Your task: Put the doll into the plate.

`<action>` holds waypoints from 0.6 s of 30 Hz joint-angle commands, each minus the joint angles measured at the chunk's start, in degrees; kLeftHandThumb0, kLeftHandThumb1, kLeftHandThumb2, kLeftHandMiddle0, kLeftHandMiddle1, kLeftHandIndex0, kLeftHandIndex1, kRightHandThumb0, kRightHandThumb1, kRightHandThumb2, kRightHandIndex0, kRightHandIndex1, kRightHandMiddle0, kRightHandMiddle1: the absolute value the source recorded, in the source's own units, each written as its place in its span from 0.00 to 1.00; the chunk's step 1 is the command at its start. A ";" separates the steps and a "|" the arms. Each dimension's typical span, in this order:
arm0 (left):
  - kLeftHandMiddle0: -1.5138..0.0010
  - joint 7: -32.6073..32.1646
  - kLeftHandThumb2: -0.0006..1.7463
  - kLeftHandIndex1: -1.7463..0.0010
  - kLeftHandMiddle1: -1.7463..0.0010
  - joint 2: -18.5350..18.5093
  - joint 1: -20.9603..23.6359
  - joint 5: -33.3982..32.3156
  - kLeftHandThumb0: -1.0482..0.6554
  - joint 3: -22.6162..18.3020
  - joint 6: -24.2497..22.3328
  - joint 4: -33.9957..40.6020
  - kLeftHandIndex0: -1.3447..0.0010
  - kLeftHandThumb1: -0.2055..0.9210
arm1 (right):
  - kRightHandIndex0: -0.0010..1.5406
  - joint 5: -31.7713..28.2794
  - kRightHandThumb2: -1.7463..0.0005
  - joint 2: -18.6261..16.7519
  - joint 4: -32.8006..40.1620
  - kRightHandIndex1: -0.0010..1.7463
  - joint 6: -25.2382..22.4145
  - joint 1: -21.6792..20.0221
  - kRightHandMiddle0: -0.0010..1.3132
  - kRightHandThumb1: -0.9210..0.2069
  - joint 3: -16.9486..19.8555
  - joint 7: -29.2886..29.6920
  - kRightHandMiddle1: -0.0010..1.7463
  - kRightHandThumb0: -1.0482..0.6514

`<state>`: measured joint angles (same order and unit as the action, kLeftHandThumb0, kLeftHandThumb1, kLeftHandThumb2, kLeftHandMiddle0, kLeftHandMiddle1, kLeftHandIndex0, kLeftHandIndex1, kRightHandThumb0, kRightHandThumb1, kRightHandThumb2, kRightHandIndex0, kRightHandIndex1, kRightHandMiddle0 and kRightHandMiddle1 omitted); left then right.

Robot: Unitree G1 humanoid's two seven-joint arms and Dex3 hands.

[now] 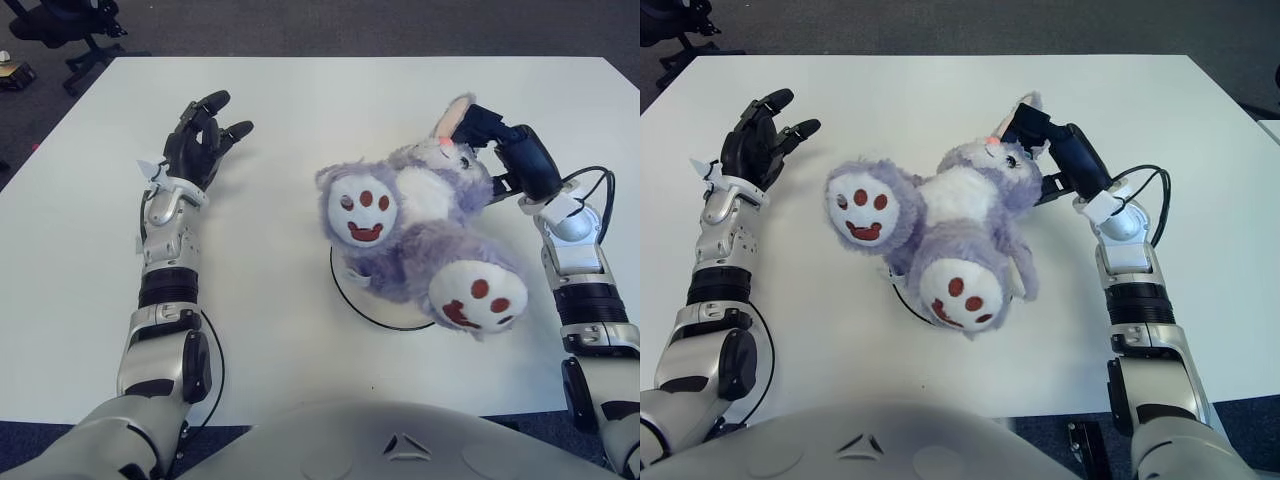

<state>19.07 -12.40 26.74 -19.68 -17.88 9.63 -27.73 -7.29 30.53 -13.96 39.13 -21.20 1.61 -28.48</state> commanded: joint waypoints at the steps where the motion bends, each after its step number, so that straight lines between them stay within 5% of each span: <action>1: 0.60 0.04 0.20 0.60 0.66 -0.58 1.13 0.29 0.37 0.01 0.79 -0.61 0.71 1.00 | 0.21 -2.72 1.00 1.56 2.65 0.81 -2.50 0.61 0.29 0.09 1.06 -2.27 0.57 0.39; 7: 0.60 0.14 0.20 0.60 0.66 -0.61 1.18 0.23 0.37 -0.02 0.86 -0.76 0.71 1.00 | 0.19 -2.70 1.00 1.63 4.03 0.78 -4.42 0.74 0.29 0.09 1.82 -3.46 0.52 0.39; 13: 0.60 0.56 0.18 0.59 0.66 -0.69 1.29 -0.02 0.37 -0.13 1.22 -1.34 0.71 1.00 | 0.28 -2.29 1.00 2.06 4.48 0.41 -5.13 0.09 0.31 0.11 2.52 -4.35 0.46 0.38; 18: 0.60 0.60 0.18 0.59 0.66 -0.70 1.33 -0.07 0.37 -0.11 1.41 -1.52 0.71 1.00 | 0.31 -2.29 1.00 1.85 4.25 0.31 -4.80 -0.12 0.31 0.11 2.87 -4.85 0.43 0.37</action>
<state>19.09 -12.43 26.80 -19.73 -17.88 10.32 -28.85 -8.79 32.04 -10.02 34.12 -21.15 3.61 -32.75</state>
